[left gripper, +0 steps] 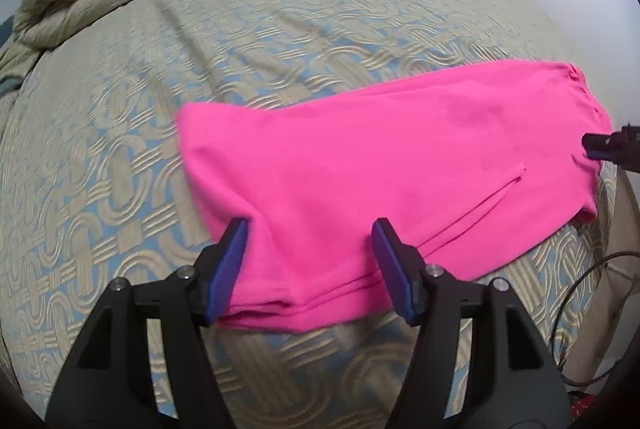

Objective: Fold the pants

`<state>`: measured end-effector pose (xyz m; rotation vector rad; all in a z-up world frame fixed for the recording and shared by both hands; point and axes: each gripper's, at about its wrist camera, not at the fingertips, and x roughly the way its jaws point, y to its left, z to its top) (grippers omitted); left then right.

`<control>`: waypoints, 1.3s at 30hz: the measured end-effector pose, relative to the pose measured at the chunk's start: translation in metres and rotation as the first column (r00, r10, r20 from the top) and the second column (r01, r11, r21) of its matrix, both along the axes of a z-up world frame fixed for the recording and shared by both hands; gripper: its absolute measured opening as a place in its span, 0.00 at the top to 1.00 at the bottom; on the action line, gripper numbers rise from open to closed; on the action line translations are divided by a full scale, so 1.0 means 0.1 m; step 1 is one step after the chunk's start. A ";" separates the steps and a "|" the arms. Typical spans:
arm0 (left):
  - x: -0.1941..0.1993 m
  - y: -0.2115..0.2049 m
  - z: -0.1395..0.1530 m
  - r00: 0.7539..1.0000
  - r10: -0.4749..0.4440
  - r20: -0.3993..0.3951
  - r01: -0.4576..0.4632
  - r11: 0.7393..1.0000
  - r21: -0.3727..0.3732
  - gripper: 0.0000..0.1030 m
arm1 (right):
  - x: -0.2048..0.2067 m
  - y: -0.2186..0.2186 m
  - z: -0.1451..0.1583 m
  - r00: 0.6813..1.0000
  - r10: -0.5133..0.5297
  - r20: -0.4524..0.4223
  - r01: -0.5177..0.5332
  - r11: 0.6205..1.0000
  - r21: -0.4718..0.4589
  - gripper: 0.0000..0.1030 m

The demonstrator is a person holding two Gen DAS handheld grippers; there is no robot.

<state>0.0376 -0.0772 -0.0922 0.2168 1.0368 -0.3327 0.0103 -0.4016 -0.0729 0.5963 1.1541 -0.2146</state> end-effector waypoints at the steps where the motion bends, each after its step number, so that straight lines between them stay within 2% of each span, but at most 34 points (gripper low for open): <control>1: 0.01 -0.09 0.00 1.000 -0.015 0.004 0.015 1.000 0.013 0.37 | -0.05 -0.11 0.00 1.000 -0.029 0.002 0.029 1.000 0.013 0.69; 6: 0.02 -0.48 0.06 0.993 -0.113 0.027 0.112 0.993 0.032 0.37 | -0.26 -0.50 -0.05 0.988 -0.153 0.007 0.153 0.987 0.054 0.66; 14: -0.03 -0.94 0.03 0.975 -0.223 0.022 0.222 0.973 0.059 0.37 | -0.50 -1.02 -0.12 0.947 -0.321 0.004 0.319 0.943 0.095 0.59; 18: -0.01 -1.01 -0.03 0.974 -0.226 -0.009 0.226 0.973 0.040 0.37 | -0.58 -1.22 -0.17 0.928 -0.373 0.008 0.369 0.921 0.123 0.57; 23: 0.04 -1.05 -0.10 0.974 -0.215 -0.067 0.214 0.977 -0.023 0.37 | -0.67 -1.39 -0.17 0.908 -0.418 0.022 0.408 0.897 0.170 0.56; 27: 0.03 -1.11 -0.12 0.974 -0.218 -0.069 0.216 0.976 -0.026 0.36 | -0.74 -1.50 -0.16 0.891 -0.453 0.029 0.442 0.881 0.167 0.54; 32: -0.01 -1.13 -0.12 0.971 -0.231 -0.066 0.230 0.973 -0.026 0.35 | -0.78 -1.72 -0.24 0.862 -0.504 0.057 0.473 0.840 0.265 0.50; 36: 0.00 -1.11 -0.12 0.971 -0.229 -0.072 0.226 0.973 -0.043 0.35 | -0.75 -1.86 -0.27 0.838 -0.537 0.094 0.494 0.822 0.284 0.48; 38: 0.01 -1.11 -0.12 0.970 -0.229 -0.076 0.226 0.973 -0.050 0.35 | -0.69 -1.91 -0.33 0.831 -0.548 0.096 0.505 0.815 0.284 0.48; 39: 0.02 -1.11 -0.12 0.970 -0.229 -0.077 0.225 0.973 -0.055 0.35 | -0.65 -1.90 -0.31 0.828 -0.551 0.102 0.511 0.817 0.267 0.56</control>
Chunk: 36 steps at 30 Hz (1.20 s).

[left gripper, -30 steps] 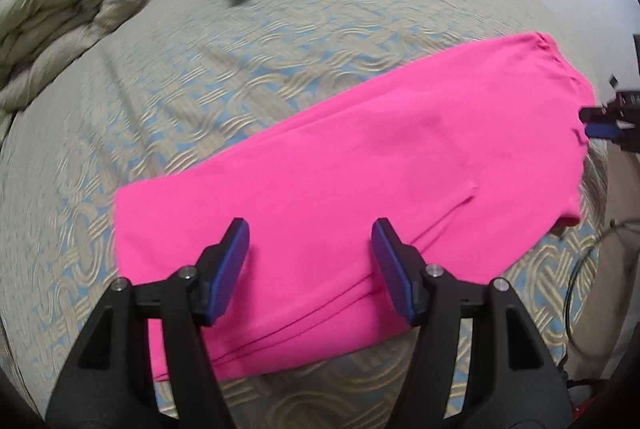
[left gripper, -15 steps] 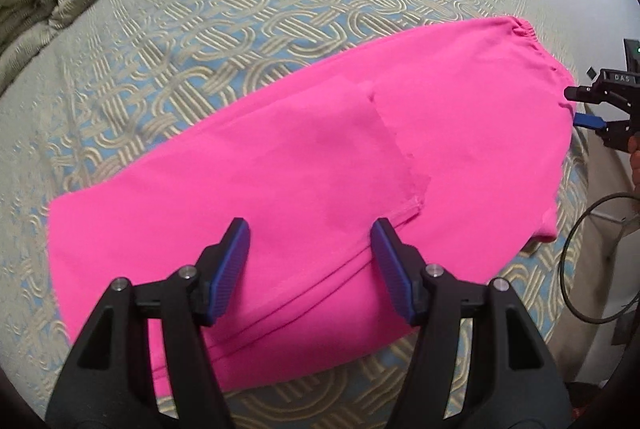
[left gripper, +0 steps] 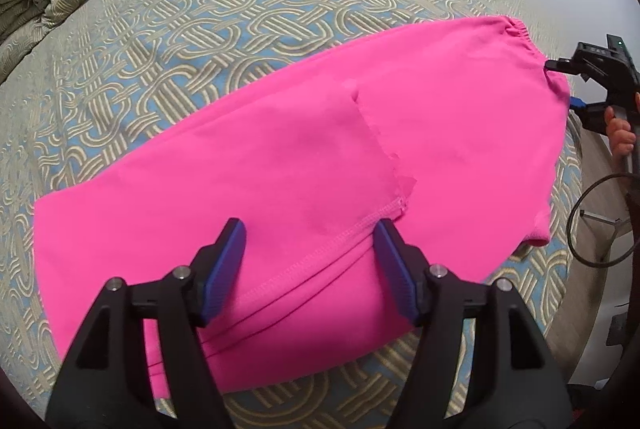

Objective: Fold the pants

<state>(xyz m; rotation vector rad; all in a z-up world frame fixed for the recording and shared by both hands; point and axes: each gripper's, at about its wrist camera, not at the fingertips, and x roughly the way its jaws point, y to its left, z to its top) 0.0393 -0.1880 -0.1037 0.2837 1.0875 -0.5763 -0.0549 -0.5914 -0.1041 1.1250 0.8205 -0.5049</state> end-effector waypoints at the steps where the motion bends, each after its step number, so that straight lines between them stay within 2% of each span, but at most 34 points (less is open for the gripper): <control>1: 0.00 0.00 0.00 1.000 0.001 -0.004 -0.001 1.000 -0.008 0.35 | 0.03 0.02 0.05 1.000 -0.005 -0.026 0.004 0.999 -0.051 0.84; 2: 0.00 0.01 0.01 1.000 0.003 -0.008 -0.004 1.000 -0.015 0.35 | 0.06 0.06 0.11 0.999 0.001 -0.039 -0.005 0.995 -0.101 0.90; 4: 0.01 0.04 0.01 1.000 0.009 -0.018 -0.010 0.999 -0.033 0.35 | 0.10 0.17 0.25 1.000 0.010 -0.012 -0.012 0.986 -0.167 0.91; 6: 0.02 0.07 0.03 0.999 0.017 -0.032 -0.018 0.998 -0.052 0.35 | 0.15 0.38 0.52 0.998 0.051 0.025 -0.042 0.959 -0.280 0.92; 9: 0.06 0.18 0.06 0.996 0.041 -0.079 -0.050 0.992 -0.119 0.35 | 0.28 0.77 0.93 0.983 0.174 0.061 -0.135 0.904 -0.406 0.92; 12: 0.13 0.42 0.09 0.984 0.092 -0.150 -0.124 0.968 -0.220 0.35 | 0.49 1.41 1.31 0.926 0.369 0.076 -0.279 0.808 -0.519 0.92; 15: 0.20 0.76 0.11 0.967 0.156 -0.203 -0.214 0.929 -0.303 0.35 | 0.65 2.30 1.50 0.790 0.610 0.056 -0.455 0.646 -0.613 0.92; 17: 0.21 1.00 0.13 0.959 0.207 -0.196 -0.261 0.913 -0.313 0.35 | 0.69 2.93 1.46 0.656 0.755 0.004 -0.570 0.499 -0.653 0.92; 19: 0.21 1.19 0.14 0.950 0.237 -0.203 -0.294 0.901 -0.321 0.35 | 0.70 3.47 1.28 0.532 0.844 -0.067 -0.657 0.361 -0.662 0.92; 21: 0.20 1.35 0.14 0.940 0.248 -0.235 -0.320 0.878 -0.355 0.35 | 0.73 3.79 1.05 0.452 0.882 -0.133 -0.728 0.279 -0.627 0.92; 22: 0.18 1.41 0.15 0.936 0.247 -0.251 -0.330 0.867 -0.375 0.35 | 0.75 3.93 0.91 0.421 0.892 -0.163 -0.762 0.250 -0.598 0.92; 25: 0.14 1.48 0.15 0.934 0.226 -0.279 -0.327 0.854 -0.405 0.35 | 0.73 4.08 0.70 0.402 0.891 -0.212 -0.799 0.228 -0.557 0.92; 27: 0.14 1.48 0.13 0.928 0.194 -0.319 -0.325 0.840 -0.434 0.35 | 0.77 4.08 0.64 0.393 0.895 -0.210 -0.812 0.231 -0.536 0.92; 30: 0.19 1.40 0.08 0.901 0.149 -0.407 -0.351 0.802 -0.484 0.35 | 0.82 4.02 0.64 0.385 0.900 -0.203 -0.822 0.234 -0.520 0.91; 32: 0.23 1.33 0.06 0.883 0.121 -0.453 -0.368 0.778 -0.510 0.35 | 0.80 4.02 0.63 0.375 0.902 -0.216 -0.828 0.222 -0.514 0.91; 35: 0.29 1.18 0.07 0.867 0.059 -0.494 -0.363 0.753 -0.548 0.34 | 0.79 4.04 0.59 0.360 0.906 -0.220 -0.841 0.214 -0.497 0.90; 36: 0.30 1.13 0.07 0.865 0.053 -0.499 -0.362 0.754 -0.548 0.33 | 0.74 4.03 0.58 0.358 0.907 -0.221 -0.843 0.213 -0.494 0.90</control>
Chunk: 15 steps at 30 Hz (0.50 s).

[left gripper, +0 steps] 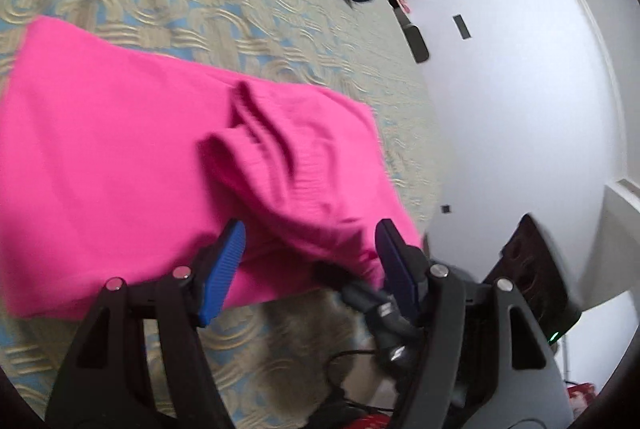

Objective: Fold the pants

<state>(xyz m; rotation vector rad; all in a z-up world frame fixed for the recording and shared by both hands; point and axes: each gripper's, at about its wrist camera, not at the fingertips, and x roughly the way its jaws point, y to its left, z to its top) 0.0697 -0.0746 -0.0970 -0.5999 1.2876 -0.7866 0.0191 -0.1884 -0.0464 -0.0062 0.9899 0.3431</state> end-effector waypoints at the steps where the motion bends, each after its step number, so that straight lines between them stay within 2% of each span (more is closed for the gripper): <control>1: 0.02 -0.07 0.00 1.000 -0.007 0.000 0.007 1.000 0.011 0.32 | -0.01 -0.01 0.00 1.000 0.003 -0.003 -0.003 1.000 -0.001 0.90; 4: 0.10 -0.27 -0.06 1.000 -0.014 -0.012 0.015 0.997 0.075 0.32 | -0.02 0.01 0.01 1.000 0.010 -0.004 -0.010 1.000 -0.005 0.89; 6: 0.18 -0.37 -0.10 1.000 0.004 -0.020 -0.002 0.996 0.093 0.34 | -0.06 0.01 0.01 1.000 0.017 -0.010 -0.017 1.000 0.000 0.89; 7: 0.21 -0.41 -0.12 1.000 0.010 -0.015 -0.008 0.995 0.103 0.50 | -0.06 0.02 0.02 1.000 0.020 -0.013 -0.020 1.000 0.001 0.88; 8: 0.24 -0.45 -0.12 1.000 0.011 -0.005 -0.010 0.991 0.133 0.79 | -0.07 0.01 0.02 1.000 0.021 -0.015 -0.022 1.000 -0.003 0.88; 10: 0.26 -0.50 -0.11 1.000 0.008 0.021 -0.012 0.983 0.185 0.80 | -0.09 -0.02 0.04 0.999 0.027 -0.026 -0.027 1.000 0.000 0.83; 11: 0.25 -0.50 -0.07 0.998 0.008 0.054 -0.019 0.980 0.199 0.84 | -0.09 -0.06 0.05 0.999 0.032 -0.042 -0.032 0.999 0.017 0.82; 15: 0.21 -0.34 0.27 0.981 -0.009 0.191 -0.039 0.969 0.242 0.88 | -0.13 -0.31 0.20 0.999 0.013 -0.050 -0.009 0.998 0.069 0.72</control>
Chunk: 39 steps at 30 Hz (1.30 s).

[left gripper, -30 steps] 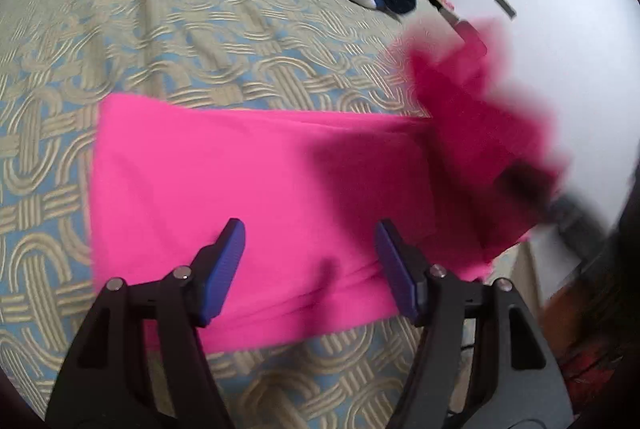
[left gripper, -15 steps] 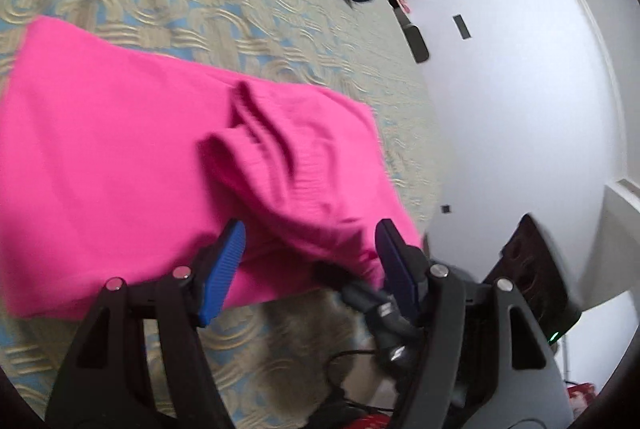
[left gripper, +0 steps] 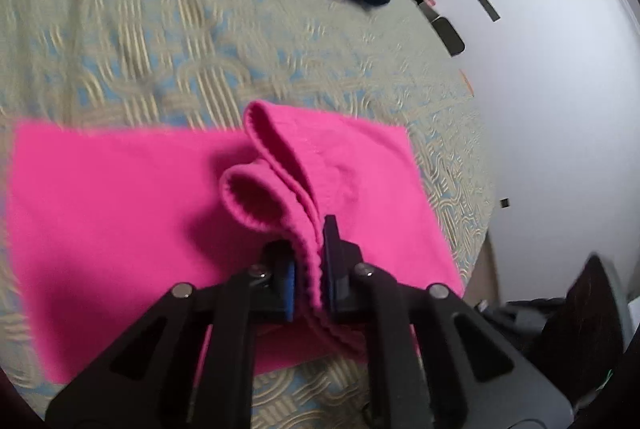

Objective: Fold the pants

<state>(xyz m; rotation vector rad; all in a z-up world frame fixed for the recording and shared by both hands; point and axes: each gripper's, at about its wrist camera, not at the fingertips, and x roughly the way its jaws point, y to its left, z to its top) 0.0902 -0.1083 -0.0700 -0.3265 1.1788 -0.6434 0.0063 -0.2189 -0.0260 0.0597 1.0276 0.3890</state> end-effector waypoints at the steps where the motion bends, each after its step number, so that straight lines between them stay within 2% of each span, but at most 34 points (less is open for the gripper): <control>1: -0.02 0.05 0.13 0.999 -0.009 0.049 0.008 1.000 0.022 0.88 | -0.02 -0.11 0.09 1.000 -0.014 0.010 0.013 1.000 0.025 0.68; 5: -0.14 0.32 0.53 0.978 -0.045 0.202 0.023 0.994 0.108 0.88 | -0.07 -0.52 0.36 0.991 -0.117 0.063 0.111 0.990 0.091 0.56; 7: -0.15 0.50 0.54 0.974 -0.057 0.217 0.025 0.989 0.146 0.87 | -0.04 -0.70 0.38 0.982 -0.182 0.059 0.174 0.978 0.111 0.50; 9: -0.13 0.67 0.38 0.980 -0.043 0.192 0.006 0.982 0.191 0.87 | 0.01 -0.82 0.28 0.970 -0.243 0.020 0.240 0.966 0.099 0.49; 13: -0.07 0.98 -0.10 0.995 0.048 0.092 -0.072 0.958 0.277 0.86 | 0.14 -0.90 -0.10 0.939 -0.320 -0.123 0.329 0.942 0.062 0.49; 15: -0.08 1.06 -0.22 0.995 0.069 0.067 -0.085 0.961 0.264 0.86 | 0.20 -0.89 -0.30 0.922 -0.334 -0.194 0.349 0.936 0.048 0.49; 18: -0.11 1.06 -0.21 0.994 0.053 0.094 -0.077 0.961 0.264 0.85 | 0.23 -0.89 -0.47 0.907 -0.341 -0.248 0.362 0.931 0.041 0.49; 19: -0.11 1.05 -0.20 0.993 0.040 0.107 -0.069 0.957 0.281 0.80 | 0.25 -0.90 -0.49 0.903 -0.342 -0.259 0.365 0.930 0.048 0.49; 21: -0.09 1.04 -0.19 0.993 0.025 0.115 -0.061 0.945 0.321 0.62 | 0.27 -0.92 -0.51 0.900 -0.342 -0.270 0.372 0.926 0.066 0.49; 22: -0.09 1.05 -0.19 0.993 0.026 0.119 -0.065 0.937 0.343 0.47 | 0.29 -0.93 -0.50 0.899 -0.344 -0.271 0.376 0.924 0.072 0.49; 23: -0.09 1.05 -0.19 0.991 0.036 0.130 -0.082 0.927 0.367 0.38 | 0.31 -0.94 -0.51 0.898 -0.347 -0.270 0.378 0.923 0.074 0.49; 25: -0.09 1.07 -0.22 0.988 0.052 0.144 -0.105 0.914 0.392 0.37 | 0.33 -0.96 -0.51 0.898 -0.348 -0.270 0.379 0.923 0.073 0.49; 30: -0.09 1.20 -0.43 0.997 0.080 0.015 -0.081 0.954 0.289 0.37 | 0.37 -0.96 -0.53 0.899 -0.328 -0.292 0.368 0.925 0.094 0.49; 33: -0.09 1.18 -0.46 0.996 0.084 0.024 -0.088 0.956 0.278 0.37 | 0.43 -0.95 -0.57 0.897 -0.313 -0.313 0.365 0.923 0.123 0.49; 39: -0.12 1.10 -0.43 0.997 0.064 0.041 -0.074 0.947 0.312 0.37 | 0.53 -0.89 -0.62 0.896 -0.296 -0.331 0.356 0.924 0.138 0.49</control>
